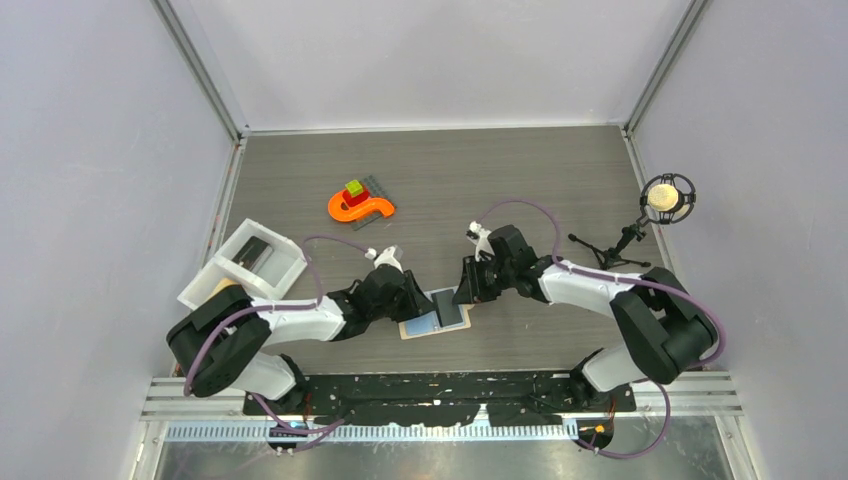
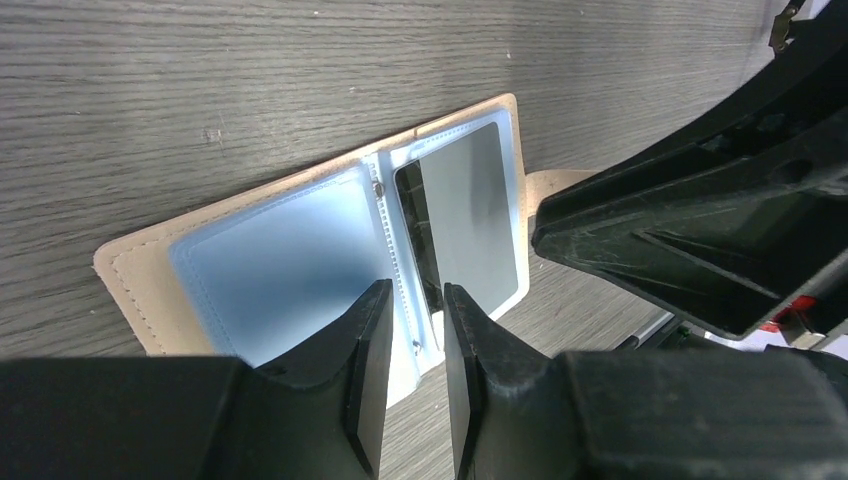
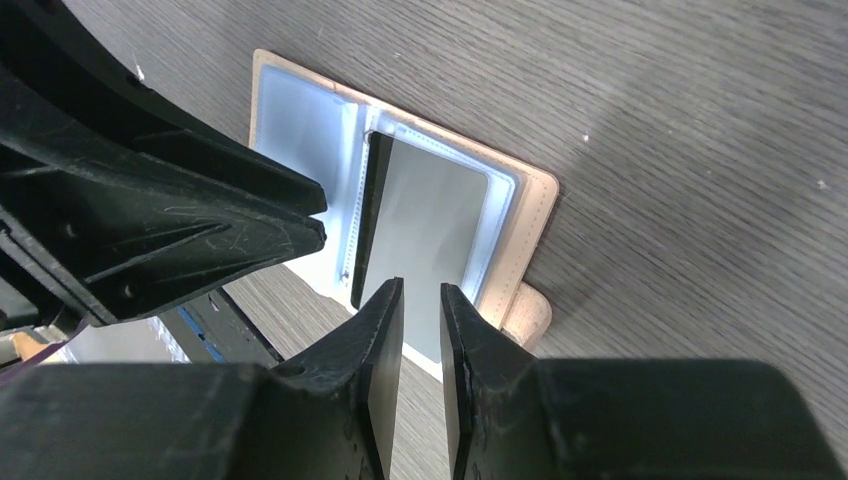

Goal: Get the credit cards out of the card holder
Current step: Remove the credit card from the card holder.

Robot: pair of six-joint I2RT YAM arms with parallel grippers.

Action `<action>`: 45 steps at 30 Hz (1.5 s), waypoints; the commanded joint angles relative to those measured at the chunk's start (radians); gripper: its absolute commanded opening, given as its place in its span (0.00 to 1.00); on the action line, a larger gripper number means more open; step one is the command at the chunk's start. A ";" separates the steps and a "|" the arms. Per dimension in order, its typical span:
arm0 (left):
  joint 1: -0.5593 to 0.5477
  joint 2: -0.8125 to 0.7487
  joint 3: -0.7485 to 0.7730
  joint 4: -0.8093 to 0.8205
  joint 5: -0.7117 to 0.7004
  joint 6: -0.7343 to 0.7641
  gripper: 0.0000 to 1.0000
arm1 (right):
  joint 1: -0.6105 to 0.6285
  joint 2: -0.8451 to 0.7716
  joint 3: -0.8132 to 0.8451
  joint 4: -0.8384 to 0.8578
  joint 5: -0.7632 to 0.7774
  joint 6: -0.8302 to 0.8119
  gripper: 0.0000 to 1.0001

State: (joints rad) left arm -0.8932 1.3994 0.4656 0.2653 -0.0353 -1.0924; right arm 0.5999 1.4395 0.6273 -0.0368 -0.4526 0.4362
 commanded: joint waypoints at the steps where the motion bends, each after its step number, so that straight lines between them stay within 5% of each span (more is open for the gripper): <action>1: -0.007 0.018 0.029 0.061 -0.018 0.005 0.27 | 0.001 0.046 0.012 0.078 -0.030 0.011 0.27; 45: -0.013 0.071 -0.026 0.296 0.067 -0.080 0.16 | 0.000 0.092 -0.055 0.130 -0.017 0.035 0.22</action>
State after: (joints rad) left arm -0.8970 1.4696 0.4339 0.4133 -0.0246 -1.1419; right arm 0.5961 1.5253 0.5907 0.0875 -0.4923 0.4751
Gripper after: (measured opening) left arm 0.169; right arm 0.226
